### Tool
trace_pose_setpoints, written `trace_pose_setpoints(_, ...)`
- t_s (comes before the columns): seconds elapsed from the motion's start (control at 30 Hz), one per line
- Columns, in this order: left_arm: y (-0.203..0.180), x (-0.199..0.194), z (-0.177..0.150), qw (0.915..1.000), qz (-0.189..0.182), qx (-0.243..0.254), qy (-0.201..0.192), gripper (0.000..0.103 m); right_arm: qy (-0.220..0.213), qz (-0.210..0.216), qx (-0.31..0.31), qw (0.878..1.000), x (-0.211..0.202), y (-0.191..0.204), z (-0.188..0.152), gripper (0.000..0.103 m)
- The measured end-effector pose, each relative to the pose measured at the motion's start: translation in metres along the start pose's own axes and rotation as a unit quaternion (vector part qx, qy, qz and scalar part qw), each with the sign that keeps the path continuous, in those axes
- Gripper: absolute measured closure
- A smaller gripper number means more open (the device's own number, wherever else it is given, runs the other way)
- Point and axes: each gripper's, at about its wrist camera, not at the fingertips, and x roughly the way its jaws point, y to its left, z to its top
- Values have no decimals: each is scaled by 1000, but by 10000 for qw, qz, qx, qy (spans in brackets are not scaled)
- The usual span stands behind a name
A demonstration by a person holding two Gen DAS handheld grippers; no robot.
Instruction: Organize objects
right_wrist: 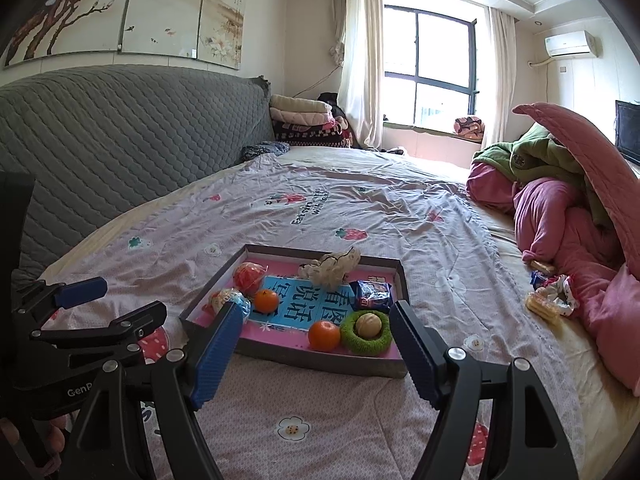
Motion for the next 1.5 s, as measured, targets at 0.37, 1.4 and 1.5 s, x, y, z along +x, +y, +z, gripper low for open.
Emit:
trace_pose_setpoints(0.37, 1, -4, -10, 10000, 33, -63, 8, 26, 57, -34, 191, 9998, -2, 2, -17, 28)
trace_pose_setpoints(1.4, 0, 51, -55, 9994, -102, 13, 326, 26, 797, -52, 427, 9959, 56, -4, -76, 28)
trace_pose_setpoints(1.5, 0, 58, -60, 9991, -67, 2, 408, 26, 894, -70, 430, 9950, 63, -4, -83, 28)
